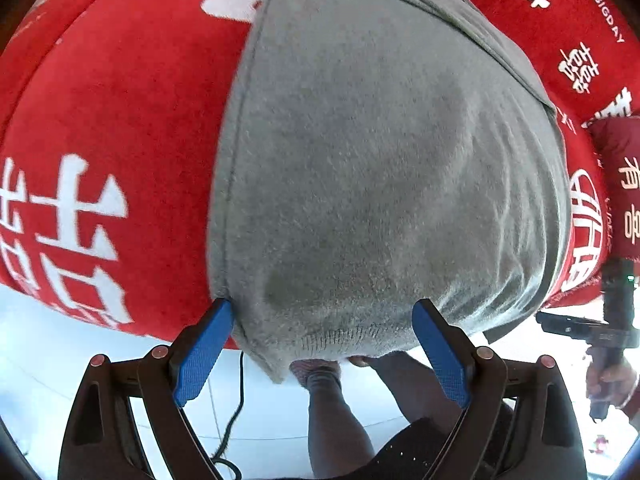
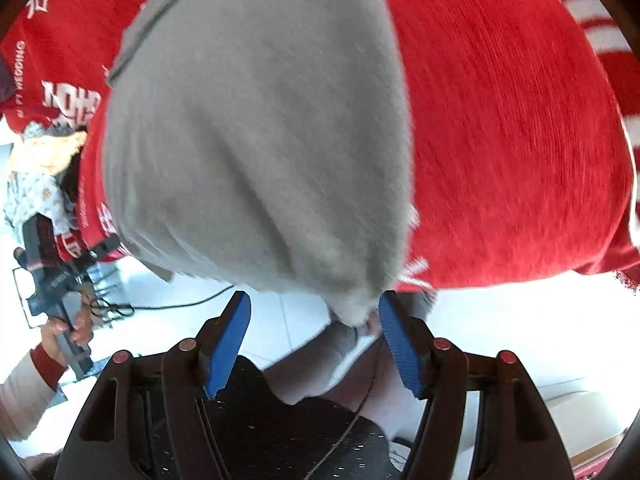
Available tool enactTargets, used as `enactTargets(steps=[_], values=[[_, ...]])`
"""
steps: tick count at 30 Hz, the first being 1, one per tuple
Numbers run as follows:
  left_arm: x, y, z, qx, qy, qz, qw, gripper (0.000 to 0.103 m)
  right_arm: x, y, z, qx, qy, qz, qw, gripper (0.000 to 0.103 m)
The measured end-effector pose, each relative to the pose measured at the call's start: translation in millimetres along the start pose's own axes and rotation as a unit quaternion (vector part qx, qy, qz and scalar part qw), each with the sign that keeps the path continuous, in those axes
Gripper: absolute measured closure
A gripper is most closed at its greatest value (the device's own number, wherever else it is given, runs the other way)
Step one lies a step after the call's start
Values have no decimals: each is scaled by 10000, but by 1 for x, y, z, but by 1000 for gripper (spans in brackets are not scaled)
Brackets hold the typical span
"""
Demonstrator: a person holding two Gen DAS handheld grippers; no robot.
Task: Fold small clothes
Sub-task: 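Grasp the sweater hem with both grippers and lift it toward the collar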
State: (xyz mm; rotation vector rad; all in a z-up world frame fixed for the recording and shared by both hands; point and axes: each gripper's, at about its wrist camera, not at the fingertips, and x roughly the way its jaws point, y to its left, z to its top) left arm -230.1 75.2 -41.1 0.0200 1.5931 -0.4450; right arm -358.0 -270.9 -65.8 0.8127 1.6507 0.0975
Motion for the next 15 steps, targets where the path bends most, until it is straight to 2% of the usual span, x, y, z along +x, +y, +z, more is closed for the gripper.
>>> enactTargets(steps=[3, 6, 9, 12, 15], values=[[2, 4, -1, 114, -66, -28, 9999, 11, 14, -8, 1, -44, 155, -18, 9999, 33], [3, 7, 23, 226, -15, -113, 9997, 11, 23, -7, 4, -46, 130, 207, 9997, 33], [10, 13, 18, 190, 132, -4, 9997, 11, 31, 3, 9, -203, 139, 263, 9994, 33], [12, 25, 17, -20, 190, -178, 9997, 11, 34, 8, 9, -288, 166, 244, 9991, 31], [14, 18, 18, 103, 217, -343, 9991, 11, 34, 9, 8, -312, 119, 207, 9992, 31]])
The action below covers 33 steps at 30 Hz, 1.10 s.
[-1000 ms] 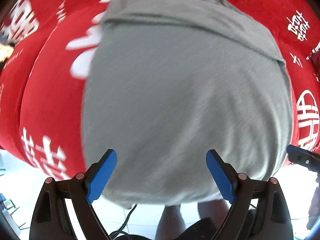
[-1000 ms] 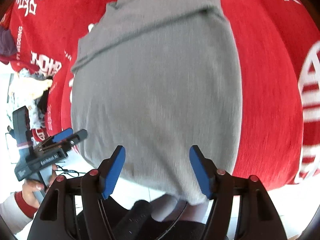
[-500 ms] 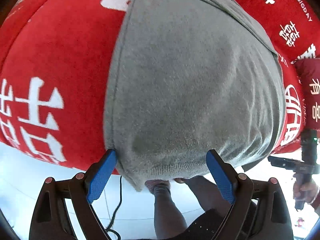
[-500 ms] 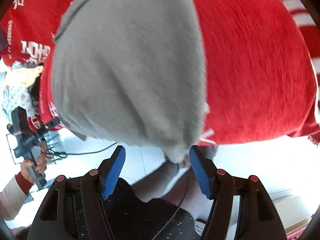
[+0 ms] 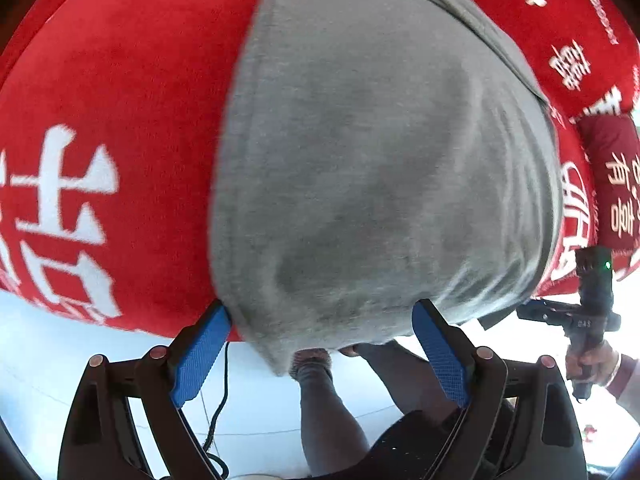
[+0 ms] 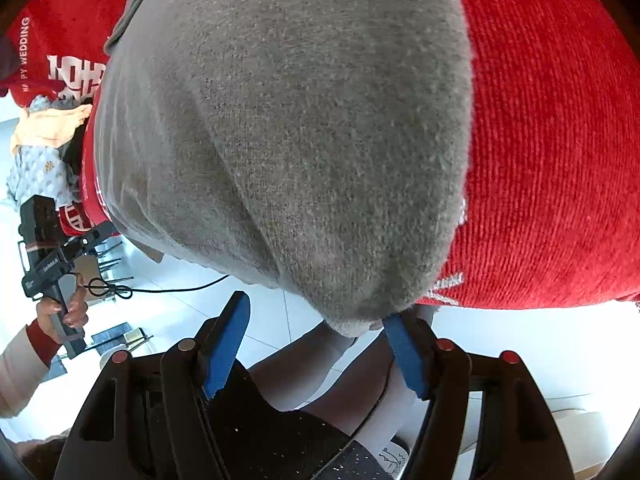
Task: Fold small clothes
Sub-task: 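Grasp the sweater hem with both grippers and lift it toward the collar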
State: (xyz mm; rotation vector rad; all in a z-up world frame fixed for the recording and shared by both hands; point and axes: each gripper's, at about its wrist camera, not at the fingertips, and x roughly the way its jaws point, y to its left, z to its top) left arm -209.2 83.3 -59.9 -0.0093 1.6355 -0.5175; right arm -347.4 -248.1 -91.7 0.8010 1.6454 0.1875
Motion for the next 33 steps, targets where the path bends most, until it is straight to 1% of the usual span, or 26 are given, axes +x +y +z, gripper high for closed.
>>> enactTargets(steps=[2, 3, 5, 8, 10, 11, 12, 13, 14, 15, 16, 17, 18, 19, 20, 22, 25, 30, 31, 33], values=[[5, -8, 1, 222, 31, 117, 9997, 11, -3, -4, -3, 61, -57, -65, 9999, 31], [6, -6, -2, 244, 56, 120, 9996, 11, -6, -6, -4, 109, -112, -112, 9998, 31], [13, -6, -4, 84, 210, -8, 9997, 11, -10, -12, -8, 202, -196, -81, 9996, 31], [18, -6, -5, -44, 259, -202, 9995, 12, -17, -11, -6, 235, -325, 286, 9988, 31], [19, -10, -7, -69, 237, -326, 9992, 12, -15, -11, -2, 190, -297, 351, 9988, 30], [20, -14, -8, -97, 238, -397, 9989, 13, -10, -10, -1, 176, -236, 367, 9989, 30], [22, -19, -8, -110, 242, -449, 9986, 19, -6, -10, -1, 162, -164, 420, 9989, 30], [24, -21, -8, -112, 272, -502, 9983, 22, -1, -7, 0, 159, -104, 454, 9988, 30], [26, -24, -8, -113, 309, -543, 9980, 29, 2, -9, 0, 186, -53, 482, 9987, 31], [26, -25, -8, -123, 331, -576, 9977, 42, 7, -10, 1, 309, -3, 550, 9980, 32], [30, -28, -7, -162, 383, -611, 9973, 50, 9, -12, 1, 465, -7, 652, 9968, 40], [34, -31, -5, -197, 425, -643, 9968, 73, 10, -14, 1, 610, -33, 714, 9956, 59], [36, -29, -6, -227, 466, -706, 9962, 90, 11, -15, 1, 808, -57, 697, 9943, 70], [37, -26, -6, -319, 494, -780, 9952, 90, 10, -16, 1, 890, -77, 753, 9931, 90], [34, -22, -5, -365, 483, -827, 9947, 90, 7, -15, 0, 917, -116, 841, 9922, 92], [25, -22, -4, -414, 389, -1013, 9932, 92, -2, -7, -2, 795, -183, 907, 9925, 93], [6, -24, -2, -379, 239, -1210, 9916, 92, -21, 3, -5, 738, -339, 1235, 9890, 93], [-27, -36, 17, -402, -194, -1537, 9871, 92, -61, 17, 5, 757, -855, 1748, 9779, 93], [-34, -37, 23, -416, -301, -1589, 9860, 92, -75, 12, 9, 737, -980, 1853, 9750, 93], [-47, -36, 34, -482, -486, -1701, 9830, 92, -94, 17, 22, 716, -1228, 2071, 9679, 93]])
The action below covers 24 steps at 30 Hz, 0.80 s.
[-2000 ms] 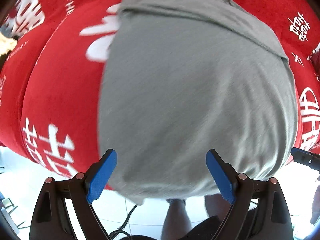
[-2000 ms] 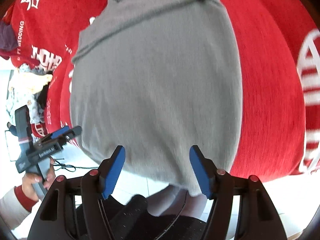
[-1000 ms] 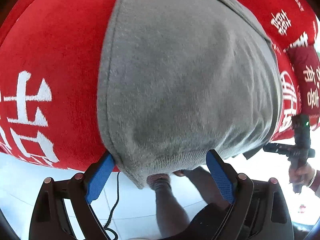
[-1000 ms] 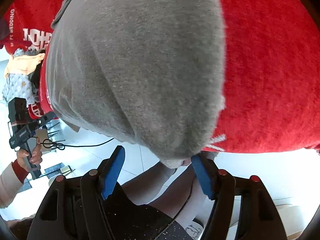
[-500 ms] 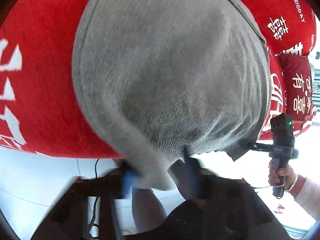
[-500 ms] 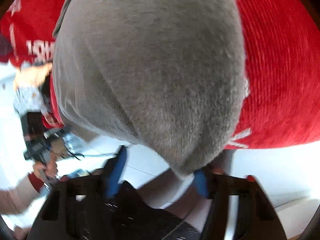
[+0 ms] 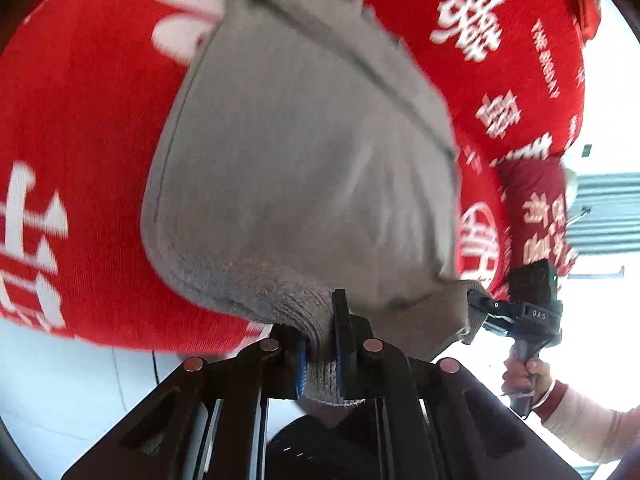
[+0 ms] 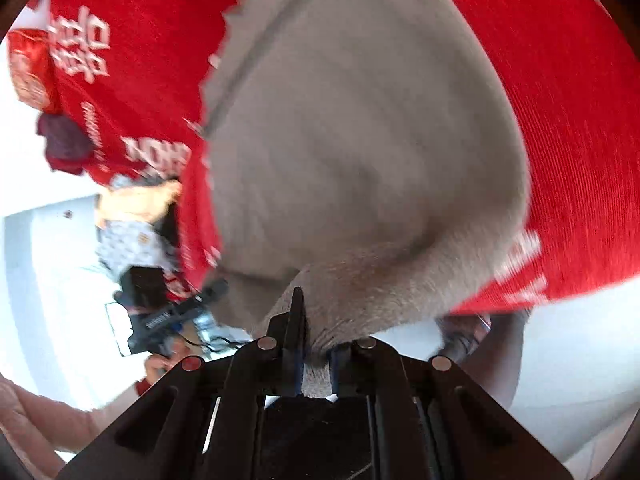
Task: Fold small clothes
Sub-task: 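Grasp the sweater hem with both grippers and lift it toward the collar, then lay the hem over the collar and open both grippers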
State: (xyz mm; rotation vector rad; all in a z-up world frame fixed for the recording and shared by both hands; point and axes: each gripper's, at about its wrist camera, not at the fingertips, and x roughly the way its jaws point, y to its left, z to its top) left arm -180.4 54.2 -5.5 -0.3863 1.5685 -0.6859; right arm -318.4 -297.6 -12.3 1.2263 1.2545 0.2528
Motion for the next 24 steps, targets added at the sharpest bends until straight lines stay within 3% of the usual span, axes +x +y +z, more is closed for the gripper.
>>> enactTargets(steps=[5, 12, 19, 24], values=[[-24, -14, 44, -58, -527, -187, 9984, 92, -14, 36, 39, -219, -414, 457, 9979, 93], [-41, -36, 141, 71, -1190, -175, 9927, 92, -37, 87, 138, -756, -686, 643, 9927, 93], [-9, -48, 242, 155, -1572, 101, 9874, 92, -23, 110, 246, -911, -859, 674, 9898, 93], [39, -31, 290, -56, -1476, 655, 9869, 92, 16, 74, 315, -383, -778, 290, 9958, 93]])
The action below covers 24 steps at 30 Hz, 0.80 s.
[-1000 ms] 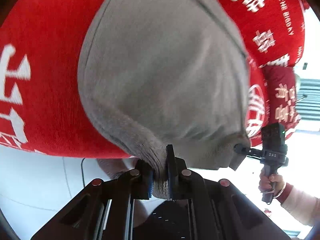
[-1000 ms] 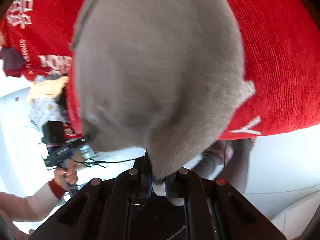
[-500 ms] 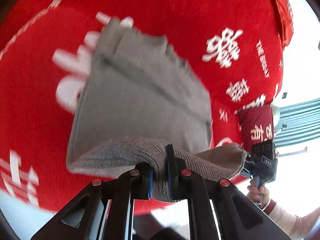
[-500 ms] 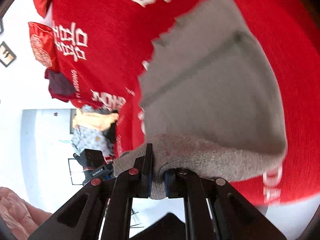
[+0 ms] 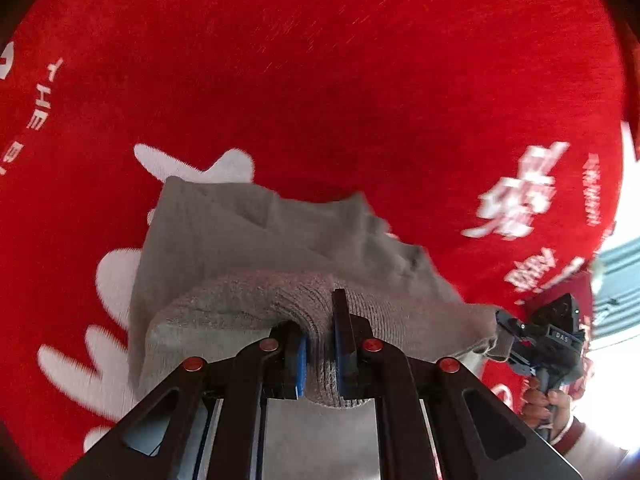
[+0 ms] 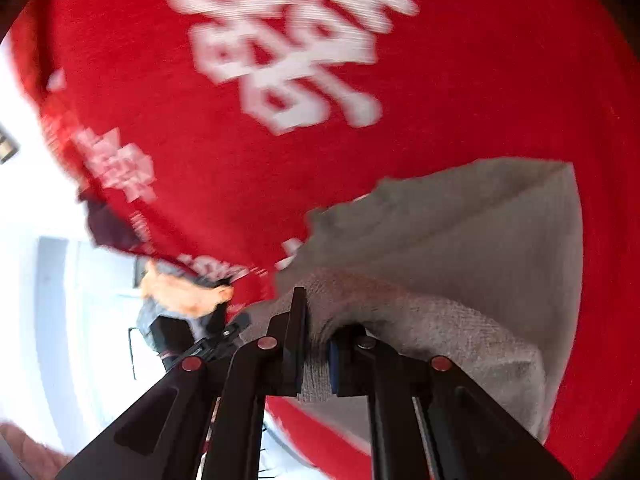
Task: Fold small clothes
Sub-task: 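Lay the hem over the collar and open both grippers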
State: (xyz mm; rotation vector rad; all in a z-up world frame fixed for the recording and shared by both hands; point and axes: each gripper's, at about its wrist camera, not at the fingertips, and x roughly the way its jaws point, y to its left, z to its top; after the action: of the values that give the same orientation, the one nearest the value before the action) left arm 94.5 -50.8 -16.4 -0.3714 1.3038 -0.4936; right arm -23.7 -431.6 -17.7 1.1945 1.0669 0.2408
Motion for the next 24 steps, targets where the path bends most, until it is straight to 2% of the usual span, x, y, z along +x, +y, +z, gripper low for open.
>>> enactTargets(steps=[3, 9, 10, 12, 13, 14, 15, 16, 17, 20, 24], values=[[22, 7, 2, 0, 83, 395, 9992, 91, 26, -25, 18, 169, 176, -286, 9993, 93], [24, 7, 10, -85, 163, 647, 9977, 88, 43, -37, 29, 308, 322, -519, 9977, 90], [20, 4, 11, -56, 123, 651, 9978, 88, 42, -34, 29, 282, 341, -541, 9976, 84], [10, -3, 13, -10, 105, 647, 9978, 87, 35, -23, 30, 183, 248, -511, 9982, 59], [5, -6, 13, 45, 109, 675, 9976, 81, 30, -19, 32, 140, 162, -476, 9986, 38], [0, -10, 12, 111, 92, 756, 9970, 59, 23, -13, 33, 95, 58, -478, 9988, 32], [-5, -12, 12, 190, 48, 879, 9959, 28, 15, -7, 34, 30, -41, -508, 9987, 32], [-13, -17, 11, 284, -87, 1105, 9934, 20, 9, -3, 34, -19, -77, -504, 9987, 32], [-19, -21, 12, 361, -213, 1251, 9913, 18, 4, 1, 33, -63, -82, -521, 9986, 32], [-33, -22, 12, 339, -233, 1318, 9904, 18, -2, 12, 25, -336, 113, -779, 9963, 33], [-19, -28, 6, 567, 51, 1546, 9863, 18, 16, 26, 11, -849, 527, -1116, 9887, 43]])
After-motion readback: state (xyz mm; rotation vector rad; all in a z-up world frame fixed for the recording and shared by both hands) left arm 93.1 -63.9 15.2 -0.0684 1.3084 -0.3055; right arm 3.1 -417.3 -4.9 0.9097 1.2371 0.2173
